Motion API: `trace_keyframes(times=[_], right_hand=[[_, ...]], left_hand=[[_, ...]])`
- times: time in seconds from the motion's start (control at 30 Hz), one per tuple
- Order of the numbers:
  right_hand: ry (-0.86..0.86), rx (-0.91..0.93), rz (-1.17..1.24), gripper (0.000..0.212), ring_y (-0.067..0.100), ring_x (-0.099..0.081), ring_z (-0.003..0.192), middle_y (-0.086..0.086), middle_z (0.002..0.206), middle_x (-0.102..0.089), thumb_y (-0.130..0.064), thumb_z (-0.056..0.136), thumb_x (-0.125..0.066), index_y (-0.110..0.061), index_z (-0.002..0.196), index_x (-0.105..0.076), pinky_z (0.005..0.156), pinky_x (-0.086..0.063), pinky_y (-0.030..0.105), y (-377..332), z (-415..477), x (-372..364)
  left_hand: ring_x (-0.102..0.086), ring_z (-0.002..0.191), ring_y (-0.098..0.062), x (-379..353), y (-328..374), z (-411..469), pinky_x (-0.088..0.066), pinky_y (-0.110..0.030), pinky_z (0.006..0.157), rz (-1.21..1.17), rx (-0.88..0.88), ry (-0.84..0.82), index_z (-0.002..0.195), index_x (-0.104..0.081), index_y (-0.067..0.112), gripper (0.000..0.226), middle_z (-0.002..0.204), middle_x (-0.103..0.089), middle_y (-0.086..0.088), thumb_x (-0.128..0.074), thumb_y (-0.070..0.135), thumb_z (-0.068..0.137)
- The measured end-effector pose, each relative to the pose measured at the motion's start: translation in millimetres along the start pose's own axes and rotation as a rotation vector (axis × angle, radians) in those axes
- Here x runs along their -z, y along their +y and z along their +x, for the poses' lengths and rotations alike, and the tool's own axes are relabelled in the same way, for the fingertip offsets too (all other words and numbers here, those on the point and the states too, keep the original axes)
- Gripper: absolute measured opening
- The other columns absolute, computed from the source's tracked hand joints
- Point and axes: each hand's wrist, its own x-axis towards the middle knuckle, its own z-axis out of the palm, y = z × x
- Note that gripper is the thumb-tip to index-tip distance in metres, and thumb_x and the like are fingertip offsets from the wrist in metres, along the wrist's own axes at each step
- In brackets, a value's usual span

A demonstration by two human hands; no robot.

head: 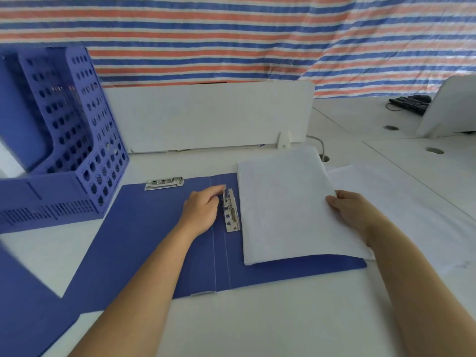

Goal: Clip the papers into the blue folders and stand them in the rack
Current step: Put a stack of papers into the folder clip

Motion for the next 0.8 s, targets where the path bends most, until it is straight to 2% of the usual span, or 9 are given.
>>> trace_keyframes(times=[0.1, 0.33, 0.47, 0.53, 0.63, 0.67, 0.73, 0.8], right_hand=[[-0.023, 0.000, -0.006, 0.020, 0.026, -0.069, 0.079, 0.009, 0.094, -0.072, -0.022, 0.101, -0.049, -0.012, 0.108, -0.065, 0.061, -0.051, 0.029, -2.3, -1.4, -3.8], [-0.074, 0.008, -0.051, 0.023, 0.032, -0.070, 0.090, 0.012, 0.101, -0.073, -0.020, 0.101, -0.048, -0.010, 0.112, -0.066, 0.076, -0.057, 0.037, -6.3, -0.7, -13.3], [-0.092, 0.017, -0.062, 0.022, 0.033, -0.070, 0.092, 0.012, 0.101, -0.073, -0.021, 0.101, -0.049, -0.011, 0.110, -0.067, 0.078, -0.057, 0.038, -6.8, -2.9, -12.0], [-0.086, 0.029, -0.073, 0.022, 0.032, -0.070, 0.091, 0.011, 0.101, -0.073, -0.021, 0.102, -0.048, -0.013, 0.109, -0.067, 0.079, -0.057, 0.039, -6.3, -2.6, -12.3], [-0.063, 0.066, -0.172, 0.023, 0.029, -0.069, 0.091, 0.009, 0.101, -0.071, -0.023, 0.101, -0.046, -0.015, 0.108, -0.066, 0.085, -0.055, 0.040, -5.6, 1.6, -14.3], [-0.055, 0.080, -0.231, 0.023, 0.028, -0.067, 0.092, 0.008, 0.102, -0.070, -0.024, 0.101, -0.045, -0.015, 0.109, -0.065, 0.087, -0.053, 0.040, -5.6, 3.3, -15.3], [-0.028, 0.116, -0.327, 0.025, 0.028, -0.064, 0.096, 0.009, 0.106, -0.067, -0.024, 0.101, -0.044, -0.013, 0.110, -0.065, 0.090, -0.050, 0.038, -5.8, 5.8, -17.0], [-0.010, 0.147, -0.369, 0.027, 0.029, -0.061, 0.097, 0.010, 0.106, -0.066, -0.023, 0.101, -0.043, -0.010, 0.112, -0.065, 0.087, -0.048, 0.035, -5.7, 7.2, -18.5]], left_hand=[[-0.048, 0.128, -0.008, 1.7, 2.8, -2.3, -0.035, -0.037, 0.112, -0.048, -0.001, 0.009, 0.132, -0.056, 0.028, 0.043, 0.134, -0.057, 0.011, -0.037, 0.011, 0.098], [-0.048, 0.126, -0.003, 3.1, 3.7, -4.0, -0.035, -0.030, 0.111, -0.127, -0.026, -0.003, 0.131, -0.058, 0.028, 0.045, 0.132, -0.059, 0.014, -0.038, 0.007, 0.097], [-0.050, 0.124, -0.003, 2.8, 3.2, -4.4, -0.037, -0.029, 0.109, -0.133, -0.038, -0.003, 0.131, -0.058, 0.026, 0.044, 0.130, -0.060, 0.013, -0.039, 0.007, 0.096], [-0.051, 0.122, -0.002, 2.6, 5.0, -5.4, -0.038, -0.021, 0.104, -0.147, -0.043, 0.005, 0.131, -0.059, 0.025, 0.043, 0.129, -0.060, 0.013, -0.039, 0.007, 0.097], [-0.056, 0.106, 0.007, 3.1, 9.8, -9.2, -0.038, -0.002, 0.084, -0.168, -0.070, 0.035, 0.126, -0.061, 0.023, 0.040, 0.120, -0.062, 0.016, -0.041, 0.005, 0.097], [-0.057, 0.100, 0.009, 3.3, 11.2, -10.4, -0.039, 0.000, 0.080, -0.174, -0.081, 0.056, 0.124, -0.063, 0.024, 0.038, 0.115, -0.063, 0.018, -0.044, 0.006, 0.097], [-0.058, 0.093, 0.009, 4.0, 14.4, -12.1, -0.045, -0.007, 0.080, -0.180, -0.107, 0.115, 0.118, -0.066, 0.025, 0.030, 0.107, -0.065, 0.019, -0.051, 0.010, 0.095], [-0.061, 0.087, 0.008, 5.8, 18.8, -14.1, -0.047, -0.010, 0.077, -0.212, -0.127, 0.189, 0.111, -0.069, 0.024, 0.022, 0.100, -0.067, 0.021, -0.061, 0.016, 0.092]])
